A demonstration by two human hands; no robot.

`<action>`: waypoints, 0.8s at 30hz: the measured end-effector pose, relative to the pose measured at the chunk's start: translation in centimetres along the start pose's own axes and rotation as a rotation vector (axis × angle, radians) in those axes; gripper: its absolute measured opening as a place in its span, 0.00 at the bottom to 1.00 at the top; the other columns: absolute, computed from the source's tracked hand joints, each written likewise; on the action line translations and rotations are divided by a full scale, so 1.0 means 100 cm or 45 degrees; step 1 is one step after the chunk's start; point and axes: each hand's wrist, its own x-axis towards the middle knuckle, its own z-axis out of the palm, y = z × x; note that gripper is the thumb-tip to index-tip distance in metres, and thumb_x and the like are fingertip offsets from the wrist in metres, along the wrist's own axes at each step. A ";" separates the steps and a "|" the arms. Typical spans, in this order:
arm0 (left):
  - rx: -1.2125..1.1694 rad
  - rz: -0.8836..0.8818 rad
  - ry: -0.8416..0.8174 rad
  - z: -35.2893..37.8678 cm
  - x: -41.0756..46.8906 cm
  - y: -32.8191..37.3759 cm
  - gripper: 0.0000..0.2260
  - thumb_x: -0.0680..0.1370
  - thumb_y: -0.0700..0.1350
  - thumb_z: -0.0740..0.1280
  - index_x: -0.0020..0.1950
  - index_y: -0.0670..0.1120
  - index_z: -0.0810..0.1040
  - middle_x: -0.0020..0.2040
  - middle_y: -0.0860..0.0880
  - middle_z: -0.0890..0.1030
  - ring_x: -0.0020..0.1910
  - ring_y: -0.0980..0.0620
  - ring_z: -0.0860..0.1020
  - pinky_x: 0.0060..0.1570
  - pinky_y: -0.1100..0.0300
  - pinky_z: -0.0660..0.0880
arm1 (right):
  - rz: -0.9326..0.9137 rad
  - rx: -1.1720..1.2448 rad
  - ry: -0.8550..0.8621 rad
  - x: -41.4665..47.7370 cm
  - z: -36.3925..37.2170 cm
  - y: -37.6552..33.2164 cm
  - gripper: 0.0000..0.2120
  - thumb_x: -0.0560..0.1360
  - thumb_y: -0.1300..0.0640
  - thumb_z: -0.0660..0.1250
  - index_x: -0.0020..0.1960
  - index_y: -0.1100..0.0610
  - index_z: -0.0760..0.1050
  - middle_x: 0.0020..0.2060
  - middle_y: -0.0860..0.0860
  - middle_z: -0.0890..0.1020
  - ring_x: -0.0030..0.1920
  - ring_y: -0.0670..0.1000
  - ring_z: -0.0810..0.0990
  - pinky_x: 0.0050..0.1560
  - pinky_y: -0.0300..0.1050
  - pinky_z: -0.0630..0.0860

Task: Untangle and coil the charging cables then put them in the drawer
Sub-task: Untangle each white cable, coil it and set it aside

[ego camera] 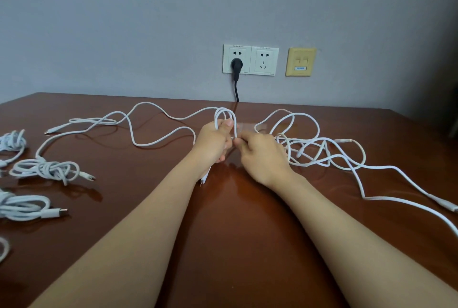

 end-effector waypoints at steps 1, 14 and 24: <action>0.029 0.018 -0.013 0.001 0.000 0.001 0.11 0.83 0.45 0.53 0.50 0.43 0.73 0.15 0.55 0.63 0.13 0.59 0.60 0.16 0.70 0.57 | -0.017 -0.005 -0.023 -0.001 0.001 -0.001 0.12 0.81 0.54 0.54 0.52 0.58 0.74 0.48 0.57 0.79 0.53 0.60 0.75 0.42 0.45 0.61; 0.483 0.130 0.056 0.002 0.001 -0.003 0.11 0.81 0.46 0.56 0.47 0.46 0.77 0.31 0.50 0.72 0.24 0.51 0.70 0.20 0.66 0.68 | -0.048 -0.009 -0.022 0.000 0.005 0.002 0.12 0.80 0.55 0.54 0.55 0.57 0.74 0.47 0.59 0.80 0.51 0.61 0.76 0.43 0.47 0.66; 0.387 0.062 0.024 0.004 0.003 -0.005 0.14 0.82 0.49 0.55 0.40 0.46 0.70 0.28 0.50 0.69 0.21 0.52 0.68 0.21 0.66 0.64 | -0.089 0.032 0.042 -0.002 0.003 0.004 0.12 0.81 0.54 0.53 0.56 0.55 0.74 0.45 0.58 0.80 0.48 0.61 0.76 0.41 0.46 0.64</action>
